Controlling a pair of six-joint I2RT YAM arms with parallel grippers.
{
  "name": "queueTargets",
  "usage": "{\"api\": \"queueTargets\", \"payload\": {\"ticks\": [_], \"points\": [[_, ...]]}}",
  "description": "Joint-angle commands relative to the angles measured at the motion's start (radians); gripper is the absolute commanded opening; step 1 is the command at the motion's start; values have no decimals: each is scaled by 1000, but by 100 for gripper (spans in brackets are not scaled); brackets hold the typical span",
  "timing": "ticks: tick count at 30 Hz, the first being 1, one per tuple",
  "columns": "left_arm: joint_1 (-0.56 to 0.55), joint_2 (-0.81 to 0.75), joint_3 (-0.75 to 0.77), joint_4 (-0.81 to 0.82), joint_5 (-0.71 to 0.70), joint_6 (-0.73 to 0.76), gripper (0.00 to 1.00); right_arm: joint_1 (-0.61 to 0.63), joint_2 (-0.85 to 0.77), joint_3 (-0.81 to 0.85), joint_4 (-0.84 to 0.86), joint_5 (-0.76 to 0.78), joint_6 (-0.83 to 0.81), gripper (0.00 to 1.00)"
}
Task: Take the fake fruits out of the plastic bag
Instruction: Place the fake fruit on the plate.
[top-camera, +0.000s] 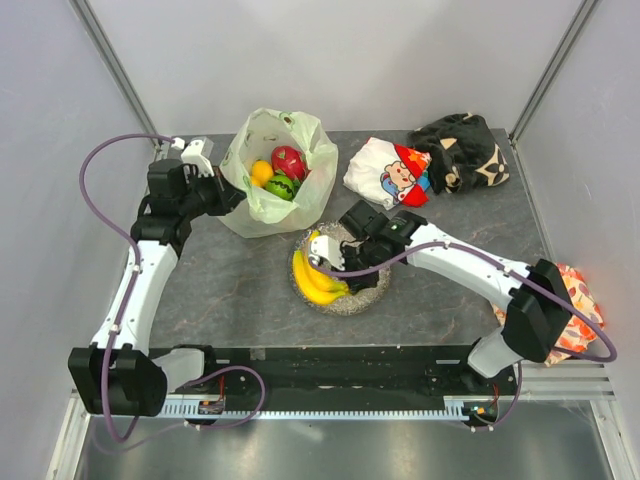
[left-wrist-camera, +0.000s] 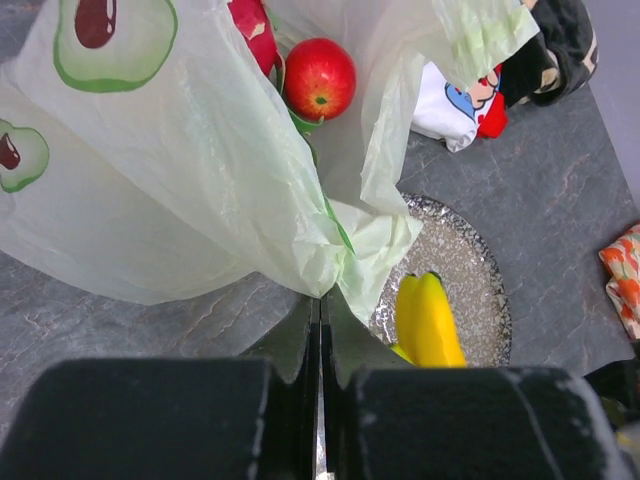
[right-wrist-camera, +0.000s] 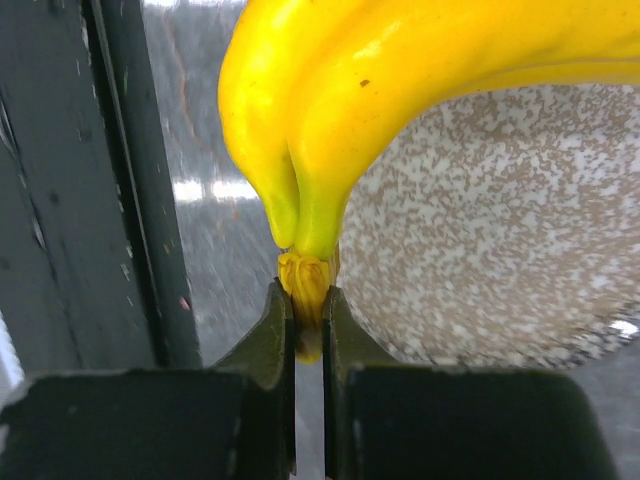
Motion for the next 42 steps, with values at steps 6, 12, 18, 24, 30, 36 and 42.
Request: {"api": "queueTargets", "payload": {"ticks": [6,12,18,24,30,36,42], "points": [[3,-60,7,14,-2,30,2,7,118,-29,339,-84,439,0],[3,-79,-12,3,13,23,2,6,204,-12,372,-49,452,0],[3,-99,-21,1,19,34,2,6,222,-49,388,-11,453,14],[3,-101,-20,3,29,33,2,7,215,-41,377,23,452,46],[3,-101,-19,1,36,31,2,6,207,21,274,23,387,67],[3,-106,-15,1,56,34,2,-37,153,251,6,11,260,69],[3,-144,-15,-31,85,54,2,-111,222,586,-85,-78,257,55]]}}
